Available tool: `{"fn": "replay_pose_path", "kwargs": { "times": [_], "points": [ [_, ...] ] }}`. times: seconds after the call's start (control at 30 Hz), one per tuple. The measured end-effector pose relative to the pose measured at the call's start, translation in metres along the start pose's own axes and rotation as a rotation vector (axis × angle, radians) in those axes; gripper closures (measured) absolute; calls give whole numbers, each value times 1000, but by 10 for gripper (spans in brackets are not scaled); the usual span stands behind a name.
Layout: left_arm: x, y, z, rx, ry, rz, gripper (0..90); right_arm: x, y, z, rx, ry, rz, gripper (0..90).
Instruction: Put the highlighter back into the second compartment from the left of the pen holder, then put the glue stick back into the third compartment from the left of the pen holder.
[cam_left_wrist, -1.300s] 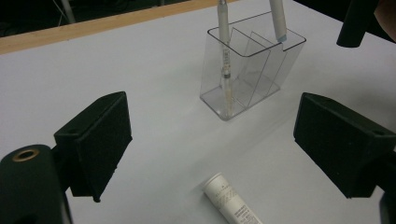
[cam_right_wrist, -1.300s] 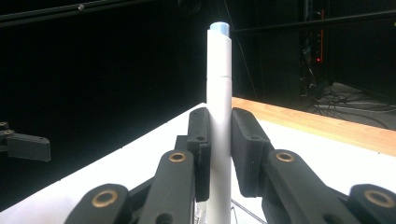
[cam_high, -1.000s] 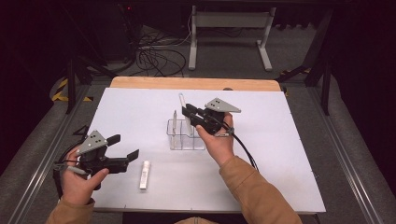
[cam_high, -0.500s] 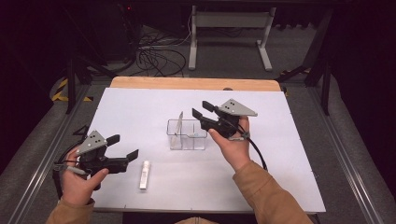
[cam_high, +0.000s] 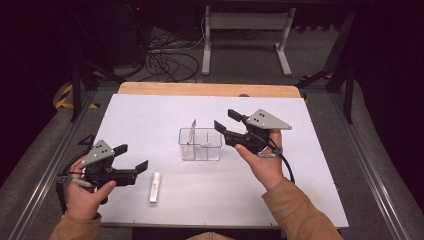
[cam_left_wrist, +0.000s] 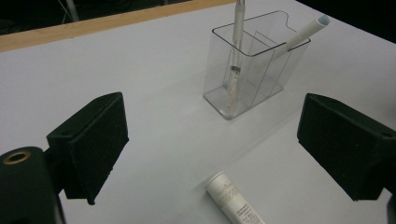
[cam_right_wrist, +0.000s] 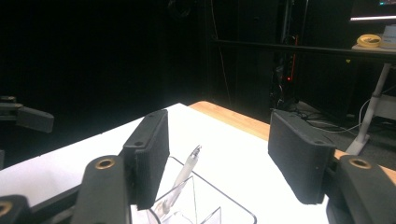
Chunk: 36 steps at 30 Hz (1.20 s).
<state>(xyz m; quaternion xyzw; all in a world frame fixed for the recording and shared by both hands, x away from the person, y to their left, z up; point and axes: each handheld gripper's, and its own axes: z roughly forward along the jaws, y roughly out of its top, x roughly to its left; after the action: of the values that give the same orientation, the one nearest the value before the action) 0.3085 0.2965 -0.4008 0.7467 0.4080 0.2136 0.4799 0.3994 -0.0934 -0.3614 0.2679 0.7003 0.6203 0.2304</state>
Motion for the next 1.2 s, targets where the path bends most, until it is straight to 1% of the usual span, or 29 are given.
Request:
{"fn": "replay_pose_path", "kwargs": {
  "times": [0.2, 0.33, 0.43, 0.53, 0.7, 0.73, 0.77, 0.8, 0.87, 0.93, 0.97, 1.07, 1.2],
  "points": [
    [-1, 0, 0, -5, 5, -4, 75, 1, 0, -10, 15, 4, -19, 364],
    [-1, 0, 0, -7, 1, -30, 71, -1, 0, -19, 12, -6, -48, 354],
    [-1, 0, 0, -5, 8, -21, 71, -2, 0, -28, 14, -11, -59, 349],
    [-2, 0, 0, 9, 11, -17, 76, -4, -2, -36, 25, -12, -61, 345],
    [-3, 1, 0, 30, 21, -25, 88, -8, -5, -47, 44, -10, -78, 321],
    [-3, 1, 0, 36, 31, -26, 92, -9, -7, -50, 51, -12, -78, 321],
    [-4, 1, 0, 42, 28, -36, 94, -10, -8, -52, 50, -18, -80, 321],
    [-4, 1, 0, 45, 31, -34, 95, -12, -10, -55, 52, -20, -75, 320],
    [-4, 1, 0, 53, 35, -43, 96, -14, -13, -60, 63, -26, -68, 320],
    [-4, 1, 0, 57, 38, -49, 102, -17, -16, -65, 76, -42, -73, 320],
    [-5, 1, -1, 59, 36, -59, 102, -18, -17, -67, 77, -43, -80, 320],
    [-6, 2, 0, 68, 40, -56, 101, -20, -21, -74, 84, -63, -89, 320],
    [-7, 3, 1, 89, 46, -63, 98, -22, -25, -82, 97, -82, -104, 318]
  ]
}}
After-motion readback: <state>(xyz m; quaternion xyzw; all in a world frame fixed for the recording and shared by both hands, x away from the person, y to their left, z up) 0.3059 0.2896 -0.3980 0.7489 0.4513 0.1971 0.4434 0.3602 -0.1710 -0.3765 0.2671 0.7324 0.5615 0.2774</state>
